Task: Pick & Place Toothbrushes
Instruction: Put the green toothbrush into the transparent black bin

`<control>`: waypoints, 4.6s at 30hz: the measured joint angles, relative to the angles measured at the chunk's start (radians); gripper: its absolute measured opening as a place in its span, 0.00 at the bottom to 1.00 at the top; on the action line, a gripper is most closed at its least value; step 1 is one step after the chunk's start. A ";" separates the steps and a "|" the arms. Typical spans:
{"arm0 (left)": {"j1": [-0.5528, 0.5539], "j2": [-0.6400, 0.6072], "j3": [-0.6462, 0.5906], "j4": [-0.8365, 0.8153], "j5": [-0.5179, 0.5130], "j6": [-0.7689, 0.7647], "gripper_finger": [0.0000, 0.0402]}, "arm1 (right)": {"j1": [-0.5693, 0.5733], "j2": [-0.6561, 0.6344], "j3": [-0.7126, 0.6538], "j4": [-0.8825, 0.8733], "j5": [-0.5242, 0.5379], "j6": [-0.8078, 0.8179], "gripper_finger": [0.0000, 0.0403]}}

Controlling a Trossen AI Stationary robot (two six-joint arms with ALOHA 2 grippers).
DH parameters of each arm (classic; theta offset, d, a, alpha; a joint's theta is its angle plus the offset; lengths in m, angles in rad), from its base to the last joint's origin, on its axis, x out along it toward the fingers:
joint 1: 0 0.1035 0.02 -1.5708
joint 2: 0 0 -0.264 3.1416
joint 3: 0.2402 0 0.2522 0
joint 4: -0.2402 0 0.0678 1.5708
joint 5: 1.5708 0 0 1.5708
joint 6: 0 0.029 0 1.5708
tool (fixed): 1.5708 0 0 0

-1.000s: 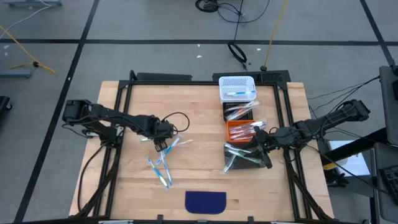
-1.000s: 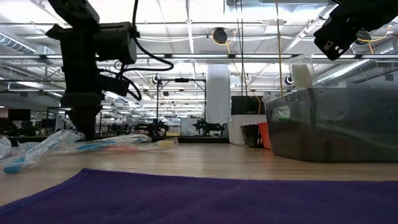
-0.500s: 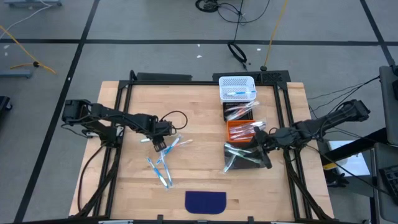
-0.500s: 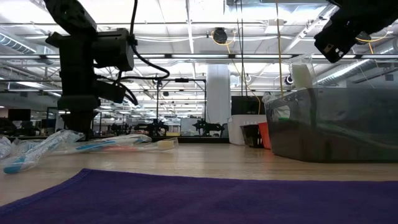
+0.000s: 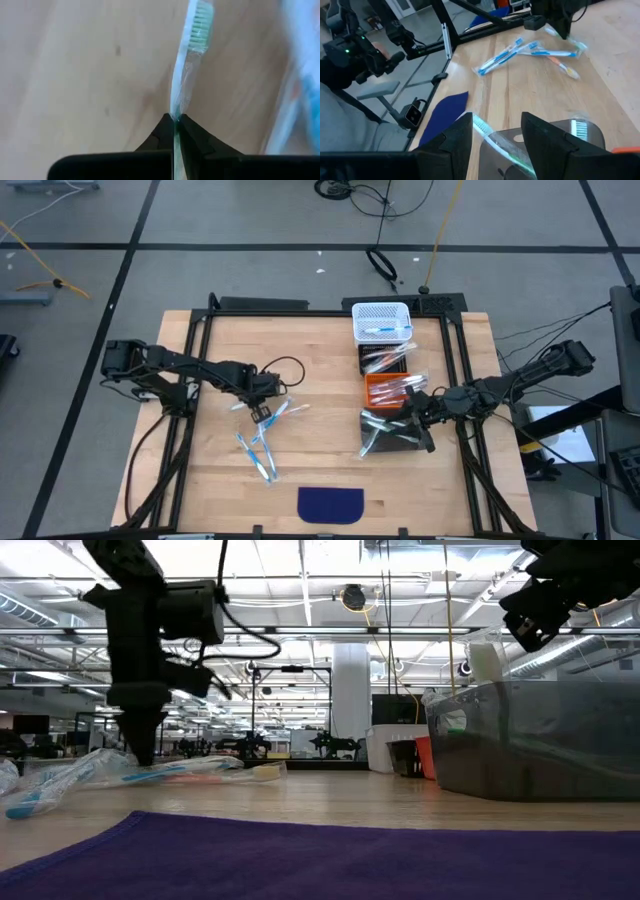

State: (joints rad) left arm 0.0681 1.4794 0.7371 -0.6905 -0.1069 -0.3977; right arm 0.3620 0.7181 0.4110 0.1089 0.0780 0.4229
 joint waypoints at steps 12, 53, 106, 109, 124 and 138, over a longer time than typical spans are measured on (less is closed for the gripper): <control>0.000 -0.001 0.211 0.066 -0.025 0.112 0.00 | 0.000 0.000 0.000 0.001 0.054 -0.036 0.40; -0.026 0.232 0.336 1.298 0.189 0.300 0.00 | -0.105 0.096 0.000 0.428 0.261 -0.360 0.40; -0.049 0.325 0.336 1.427 0.166 0.267 0.19 | -0.212 0.296 0.001 0.725 0.177 -0.409 0.01; -0.047 0.311 0.336 1.401 0.199 0.272 0.27 | -0.202 0.237 0.001 0.655 0.177 -0.405 0.01; -0.048 0.178 0.336 0.980 0.265 0.257 0.39 | -0.073 -0.134 0.001 0.073 0.177 -0.314 0.01; -0.048 0.154 0.336 0.771 0.265 0.213 0.39 | -0.015 -0.197 0.056 -0.339 0.100 -0.137 0.01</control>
State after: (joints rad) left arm 0.0200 1.6333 1.0729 0.0803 0.1579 -0.1847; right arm 0.3468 0.5215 0.4671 -0.2296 0.1776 0.2861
